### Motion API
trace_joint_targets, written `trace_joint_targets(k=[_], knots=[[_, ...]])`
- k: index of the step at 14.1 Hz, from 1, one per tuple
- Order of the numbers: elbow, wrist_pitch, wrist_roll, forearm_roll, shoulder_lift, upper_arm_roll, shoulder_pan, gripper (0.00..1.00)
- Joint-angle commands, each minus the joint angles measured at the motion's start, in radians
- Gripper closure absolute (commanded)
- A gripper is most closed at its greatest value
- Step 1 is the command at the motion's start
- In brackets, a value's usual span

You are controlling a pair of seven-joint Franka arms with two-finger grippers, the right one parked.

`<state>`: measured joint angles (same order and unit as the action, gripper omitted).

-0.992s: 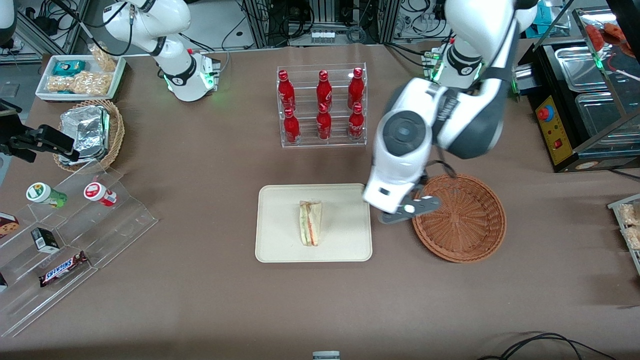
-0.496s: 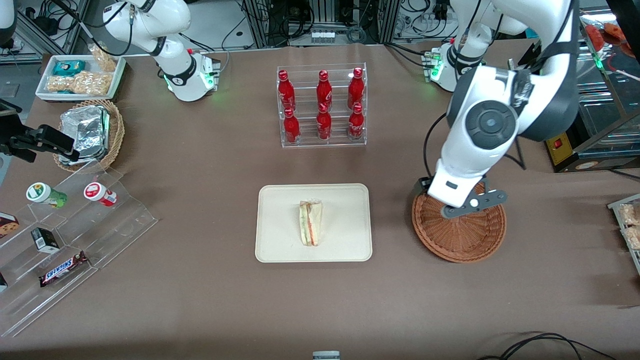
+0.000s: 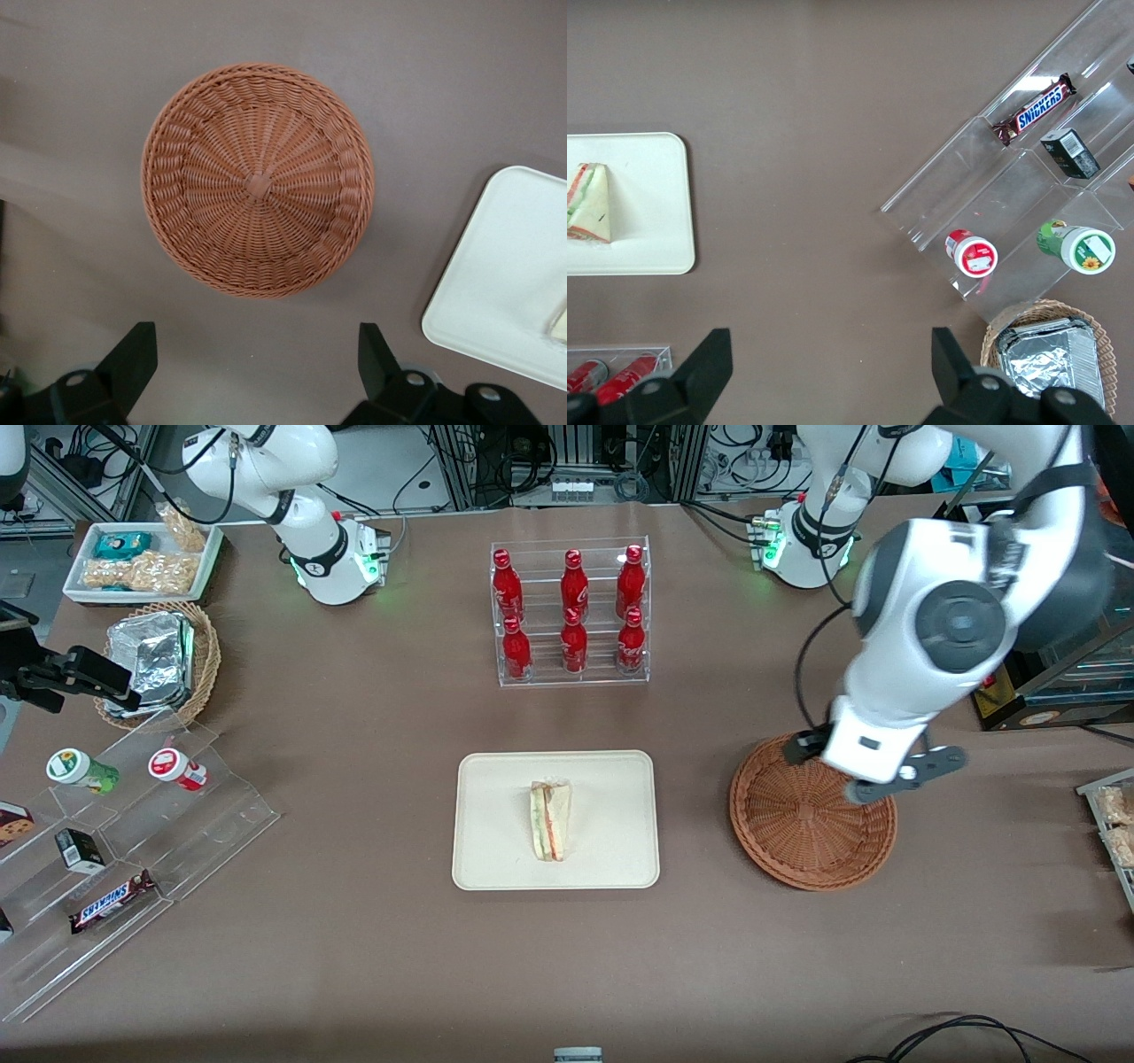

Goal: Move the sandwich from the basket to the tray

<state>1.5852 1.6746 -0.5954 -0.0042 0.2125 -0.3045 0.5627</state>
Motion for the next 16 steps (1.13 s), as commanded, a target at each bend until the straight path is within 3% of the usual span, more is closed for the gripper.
trace_joint_targets(k=[1, 5, 9, 14, 16], knots=[[0.045, -0.012, 0.078, -0.008, -0.079, 0.138, -0.165, 0.0], [0.084, -0.042, 0.233, -0.008, -0.146, 0.304, -0.393, 0.0], [0.081, -0.064, 0.403, -0.006, -0.173, 0.387, -0.538, 0.0], [0.082, -0.085, 0.693, 0.006, -0.229, 0.398, -0.618, 0.0], [0.073, -0.082, 0.724, 0.007, -0.245, 0.395, -0.635, 0.0]])
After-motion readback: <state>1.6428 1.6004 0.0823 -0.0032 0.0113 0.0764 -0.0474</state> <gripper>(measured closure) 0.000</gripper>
